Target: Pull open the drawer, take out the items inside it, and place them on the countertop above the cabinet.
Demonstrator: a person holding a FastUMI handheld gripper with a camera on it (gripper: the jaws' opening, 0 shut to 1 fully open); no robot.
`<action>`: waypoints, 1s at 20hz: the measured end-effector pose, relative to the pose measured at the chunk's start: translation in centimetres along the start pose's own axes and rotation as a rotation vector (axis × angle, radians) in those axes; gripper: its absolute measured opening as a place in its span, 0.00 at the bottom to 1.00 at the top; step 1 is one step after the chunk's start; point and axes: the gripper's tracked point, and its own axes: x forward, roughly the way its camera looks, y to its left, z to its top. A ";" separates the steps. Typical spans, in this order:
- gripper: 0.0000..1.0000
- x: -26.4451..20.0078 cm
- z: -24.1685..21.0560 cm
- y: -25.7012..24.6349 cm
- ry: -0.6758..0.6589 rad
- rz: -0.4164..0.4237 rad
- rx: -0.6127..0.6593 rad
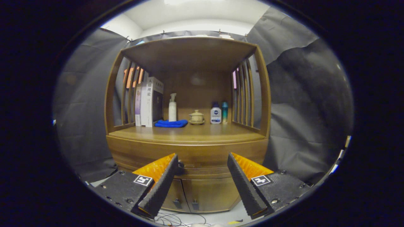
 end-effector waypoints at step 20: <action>0.64 9.0 -7.3 6.3 0.121 0.021 -0.033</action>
